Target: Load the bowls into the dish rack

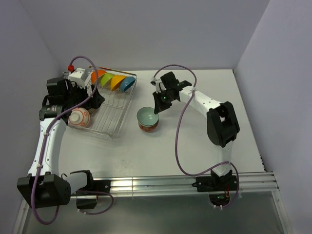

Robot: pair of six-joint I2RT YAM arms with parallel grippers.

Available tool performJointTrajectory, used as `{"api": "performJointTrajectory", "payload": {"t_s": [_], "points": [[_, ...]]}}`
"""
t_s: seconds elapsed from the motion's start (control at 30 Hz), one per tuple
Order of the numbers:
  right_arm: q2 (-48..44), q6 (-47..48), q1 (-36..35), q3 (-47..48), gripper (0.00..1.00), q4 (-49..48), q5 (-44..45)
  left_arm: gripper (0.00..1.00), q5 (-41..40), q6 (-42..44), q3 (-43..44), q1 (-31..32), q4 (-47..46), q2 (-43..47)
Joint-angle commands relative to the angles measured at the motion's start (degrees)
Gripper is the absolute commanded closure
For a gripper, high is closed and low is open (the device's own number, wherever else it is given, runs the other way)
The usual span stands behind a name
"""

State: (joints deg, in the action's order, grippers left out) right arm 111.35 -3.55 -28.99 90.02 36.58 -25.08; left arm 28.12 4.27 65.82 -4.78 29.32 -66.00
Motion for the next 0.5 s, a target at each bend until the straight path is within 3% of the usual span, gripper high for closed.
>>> {"api": "performJointTrajectory", "payload": {"t_s": [0.0,0.47], "points": [[-2.02,-0.58,1.31,3.85,1.0,-0.19,-2.25,0.01,2.03,-1.02,0.45,0.29,-1.9,0.25],[-1.48,-1.72,4.56,-4.14,1.0,-1.51,-1.29,0.01,2.73,-1.46,-0.17,0.29,-2.34,-0.53]]}}
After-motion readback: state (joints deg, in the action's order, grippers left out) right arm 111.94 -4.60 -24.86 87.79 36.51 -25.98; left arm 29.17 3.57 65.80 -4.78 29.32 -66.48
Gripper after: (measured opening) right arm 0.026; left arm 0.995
